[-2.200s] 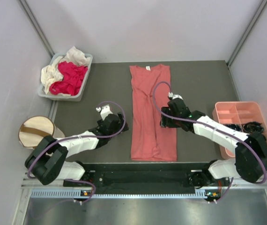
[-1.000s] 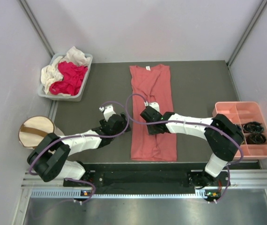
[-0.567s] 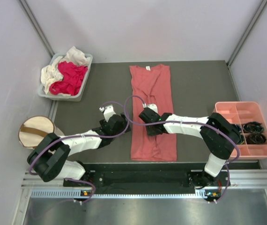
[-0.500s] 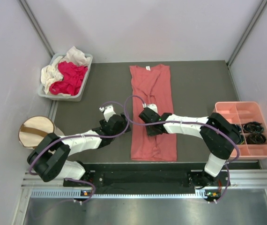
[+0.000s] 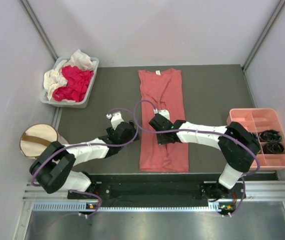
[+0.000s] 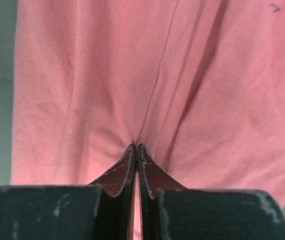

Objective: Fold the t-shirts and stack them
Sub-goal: Rotate the tshirt 90 degrees

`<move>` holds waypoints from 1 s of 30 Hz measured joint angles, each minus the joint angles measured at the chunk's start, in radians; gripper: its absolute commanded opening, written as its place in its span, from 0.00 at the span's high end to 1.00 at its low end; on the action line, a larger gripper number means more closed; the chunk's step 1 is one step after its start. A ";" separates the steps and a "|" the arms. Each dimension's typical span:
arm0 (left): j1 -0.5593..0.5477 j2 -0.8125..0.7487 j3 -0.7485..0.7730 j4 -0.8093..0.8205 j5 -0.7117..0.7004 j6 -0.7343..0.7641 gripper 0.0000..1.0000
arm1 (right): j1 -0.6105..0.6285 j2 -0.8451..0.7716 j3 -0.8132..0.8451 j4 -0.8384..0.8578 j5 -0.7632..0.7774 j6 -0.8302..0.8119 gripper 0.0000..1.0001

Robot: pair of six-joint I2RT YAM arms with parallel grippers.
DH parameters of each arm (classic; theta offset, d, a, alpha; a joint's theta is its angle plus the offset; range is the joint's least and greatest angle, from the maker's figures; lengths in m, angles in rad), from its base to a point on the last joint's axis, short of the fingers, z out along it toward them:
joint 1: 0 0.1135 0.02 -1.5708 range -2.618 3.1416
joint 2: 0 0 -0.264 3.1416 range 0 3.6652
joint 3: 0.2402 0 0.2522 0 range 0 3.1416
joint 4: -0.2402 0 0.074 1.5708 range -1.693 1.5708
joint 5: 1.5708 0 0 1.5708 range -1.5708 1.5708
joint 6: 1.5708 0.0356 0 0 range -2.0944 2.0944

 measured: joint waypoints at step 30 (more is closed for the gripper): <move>0.000 0.134 0.217 -0.103 0.071 0.143 0.01 | 0.001 -0.093 -0.048 -0.057 0.050 0.039 1.00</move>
